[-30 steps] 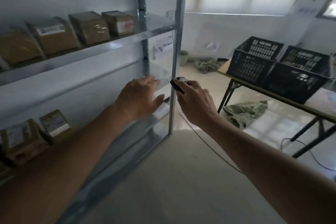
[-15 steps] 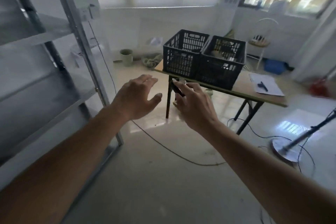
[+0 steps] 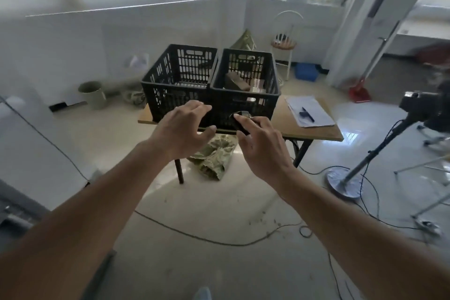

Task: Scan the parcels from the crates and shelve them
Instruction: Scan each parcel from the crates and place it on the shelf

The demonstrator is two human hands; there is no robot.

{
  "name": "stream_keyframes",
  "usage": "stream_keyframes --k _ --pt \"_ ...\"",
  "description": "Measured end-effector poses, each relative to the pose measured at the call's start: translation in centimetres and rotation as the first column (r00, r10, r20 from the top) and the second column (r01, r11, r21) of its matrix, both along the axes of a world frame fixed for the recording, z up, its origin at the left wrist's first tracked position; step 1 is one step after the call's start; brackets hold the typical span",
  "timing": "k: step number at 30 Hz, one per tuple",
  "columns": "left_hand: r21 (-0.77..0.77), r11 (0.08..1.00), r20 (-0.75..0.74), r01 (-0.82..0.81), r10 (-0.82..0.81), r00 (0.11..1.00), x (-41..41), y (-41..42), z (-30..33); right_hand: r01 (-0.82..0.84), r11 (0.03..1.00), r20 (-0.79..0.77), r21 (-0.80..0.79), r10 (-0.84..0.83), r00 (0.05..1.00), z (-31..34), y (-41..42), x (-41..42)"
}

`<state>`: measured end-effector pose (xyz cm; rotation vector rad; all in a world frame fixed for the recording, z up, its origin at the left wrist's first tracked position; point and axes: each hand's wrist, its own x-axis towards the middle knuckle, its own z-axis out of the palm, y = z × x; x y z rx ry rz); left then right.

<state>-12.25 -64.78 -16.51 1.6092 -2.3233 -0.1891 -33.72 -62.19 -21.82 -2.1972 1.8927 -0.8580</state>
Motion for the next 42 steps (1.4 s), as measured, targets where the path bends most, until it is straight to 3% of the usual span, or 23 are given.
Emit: stream_keyframes --k 11,24,29,42 --pt "0.101 0.989 0.024 0.112 -0.114 0.993 -6.7 -21.4 -2.7 0.127 0.991 0.087 0.037 -0.13 0.988 -2.9 -17.4 -6.1" --pt "0.241 0.971 0.022 -0.003 -0.002 1.0 -16.9 -42.9 -7.4 0.003 0.994 0.205 0.109 -0.026 0.978 -6.6 -40.8 -15.4" --pt "0.317 0.947 0.011 -0.046 0.045 0.999 -18.3 -49.1 -9.4 -0.013 0.979 0.215 0.204 -0.032 0.976 -8.6 -47.2 -16.6" --pt "0.548 0.836 0.051 -0.034 0.007 0.999 -19.2 -66.8 -20.0 0.145 0.873 0.135 0.466 -0.233 0.963 -15.3 -62.1 -15.2"
